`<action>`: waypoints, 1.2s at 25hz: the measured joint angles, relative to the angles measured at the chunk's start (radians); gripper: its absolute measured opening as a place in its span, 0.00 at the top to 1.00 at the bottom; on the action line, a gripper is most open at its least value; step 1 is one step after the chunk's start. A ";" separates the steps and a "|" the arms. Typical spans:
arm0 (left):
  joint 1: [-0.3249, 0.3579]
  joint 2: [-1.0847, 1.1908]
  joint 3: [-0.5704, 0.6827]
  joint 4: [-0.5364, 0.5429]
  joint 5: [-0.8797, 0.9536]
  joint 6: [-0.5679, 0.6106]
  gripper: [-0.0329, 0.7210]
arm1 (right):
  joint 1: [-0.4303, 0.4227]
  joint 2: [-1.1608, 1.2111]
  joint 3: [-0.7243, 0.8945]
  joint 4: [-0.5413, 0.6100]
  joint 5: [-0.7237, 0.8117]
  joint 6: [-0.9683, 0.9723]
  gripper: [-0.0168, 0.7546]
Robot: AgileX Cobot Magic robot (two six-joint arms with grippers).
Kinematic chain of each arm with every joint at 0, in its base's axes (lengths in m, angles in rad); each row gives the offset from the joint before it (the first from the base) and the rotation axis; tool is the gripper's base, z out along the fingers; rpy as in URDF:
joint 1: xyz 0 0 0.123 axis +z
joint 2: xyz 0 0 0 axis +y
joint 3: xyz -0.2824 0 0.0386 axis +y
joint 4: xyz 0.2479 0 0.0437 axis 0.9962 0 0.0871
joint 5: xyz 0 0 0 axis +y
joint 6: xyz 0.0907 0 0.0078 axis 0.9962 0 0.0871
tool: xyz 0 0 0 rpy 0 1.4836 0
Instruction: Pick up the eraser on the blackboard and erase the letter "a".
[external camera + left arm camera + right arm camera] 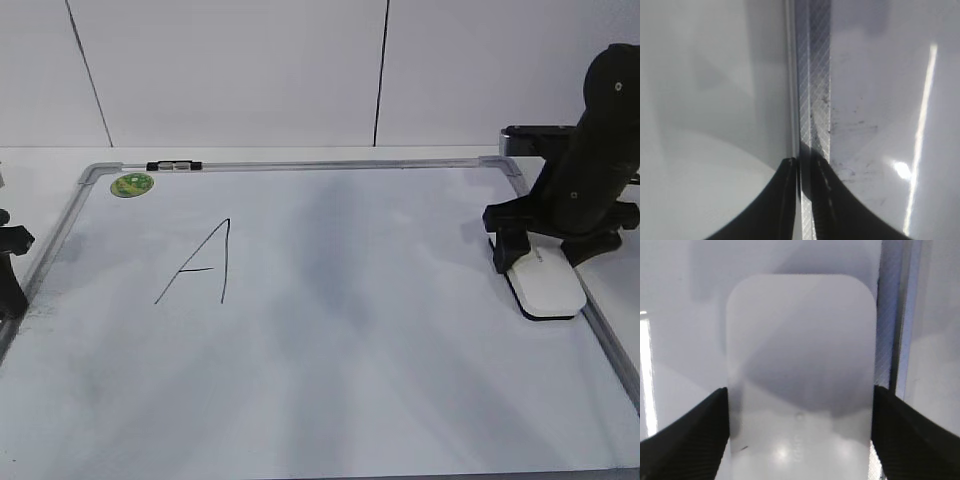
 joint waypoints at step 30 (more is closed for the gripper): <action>-0.004 -0.076 -0.382 0.095 0.270 -0.098 0.42 | 0.000 -0.175 -0.179 -0.019 0.334 -0.038 0.14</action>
